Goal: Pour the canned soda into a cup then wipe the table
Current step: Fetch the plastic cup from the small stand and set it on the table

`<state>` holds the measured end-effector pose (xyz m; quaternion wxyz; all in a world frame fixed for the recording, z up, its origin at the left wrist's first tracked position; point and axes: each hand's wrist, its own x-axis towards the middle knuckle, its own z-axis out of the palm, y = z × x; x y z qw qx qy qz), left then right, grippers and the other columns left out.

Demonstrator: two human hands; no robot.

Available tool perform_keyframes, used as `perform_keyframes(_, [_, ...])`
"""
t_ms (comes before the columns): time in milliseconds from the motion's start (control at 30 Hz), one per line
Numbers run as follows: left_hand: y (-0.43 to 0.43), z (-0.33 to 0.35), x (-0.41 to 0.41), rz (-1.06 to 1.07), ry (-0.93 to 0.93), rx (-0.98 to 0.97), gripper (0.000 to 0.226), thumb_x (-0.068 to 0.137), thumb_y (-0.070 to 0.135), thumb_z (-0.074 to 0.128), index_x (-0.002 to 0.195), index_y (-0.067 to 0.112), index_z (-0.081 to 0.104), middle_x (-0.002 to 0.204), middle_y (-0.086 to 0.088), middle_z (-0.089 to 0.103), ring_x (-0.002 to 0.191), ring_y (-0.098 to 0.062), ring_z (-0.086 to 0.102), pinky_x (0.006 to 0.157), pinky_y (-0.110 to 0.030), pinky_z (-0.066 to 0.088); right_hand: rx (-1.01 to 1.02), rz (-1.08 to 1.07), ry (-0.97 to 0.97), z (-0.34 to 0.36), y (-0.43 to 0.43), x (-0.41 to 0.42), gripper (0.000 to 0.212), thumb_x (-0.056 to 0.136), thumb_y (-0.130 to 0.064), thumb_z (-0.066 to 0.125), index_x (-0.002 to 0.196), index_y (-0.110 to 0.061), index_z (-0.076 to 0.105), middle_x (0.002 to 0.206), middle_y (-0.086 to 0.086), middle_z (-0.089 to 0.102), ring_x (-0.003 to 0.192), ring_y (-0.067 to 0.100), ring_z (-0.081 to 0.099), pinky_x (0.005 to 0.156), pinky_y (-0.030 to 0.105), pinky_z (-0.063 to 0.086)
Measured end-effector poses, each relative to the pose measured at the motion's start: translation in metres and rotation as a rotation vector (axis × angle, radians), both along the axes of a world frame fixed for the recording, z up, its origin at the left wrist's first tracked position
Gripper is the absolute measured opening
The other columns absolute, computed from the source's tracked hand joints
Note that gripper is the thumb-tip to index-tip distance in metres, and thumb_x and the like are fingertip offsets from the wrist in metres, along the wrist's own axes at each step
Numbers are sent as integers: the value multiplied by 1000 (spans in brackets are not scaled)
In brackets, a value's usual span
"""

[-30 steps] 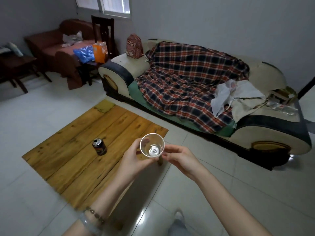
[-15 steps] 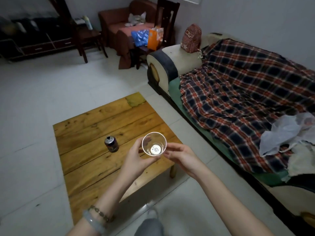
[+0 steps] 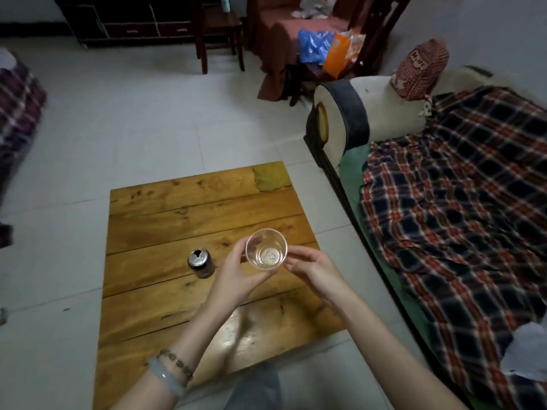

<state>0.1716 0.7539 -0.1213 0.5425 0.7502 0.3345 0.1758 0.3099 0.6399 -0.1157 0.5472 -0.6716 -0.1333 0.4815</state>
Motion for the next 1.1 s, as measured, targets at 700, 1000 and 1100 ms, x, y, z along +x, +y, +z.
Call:
perform_keyframes(700, [49, -232, 100, 326, 147, -220, 58, 64, 17, 84, 105, 46, 55, 104, 23, 65, 99, 3, 61, 80, -14, 47, -164, 213, -113, -220, 92, 88, 33, 79, 6, 57, 103, -14, 67, 97, -2, 70, 81, -12, 61, 75, 10, 46])
perform_keyframes(1000, [54, -290, 106, 385, 124, -183, 59, 65, 14, 85, 108, 43, 55, 107, 20, 64, 102, 1, 60, 83, -16, 47, -194, 228, -111, -276, 107, 93, 37, 64, -16, 54, 99, -21, 67, 92, -11, 69, 85, -9, 62, 80, 13, 48])
perform_keyframes(1100, [55, -296, 104, 387, 130, -180, 59, 65, 15, 85, 112, 37, 56, 109, 17, 64, 104, -2, 60, 85, -23, 49, -200, 254, -126, -277, 110, 91, 36, 65, -16, 52, 97, -25, 67, 89, -17, 68, 83, -12, 61, 77, 9, 46])
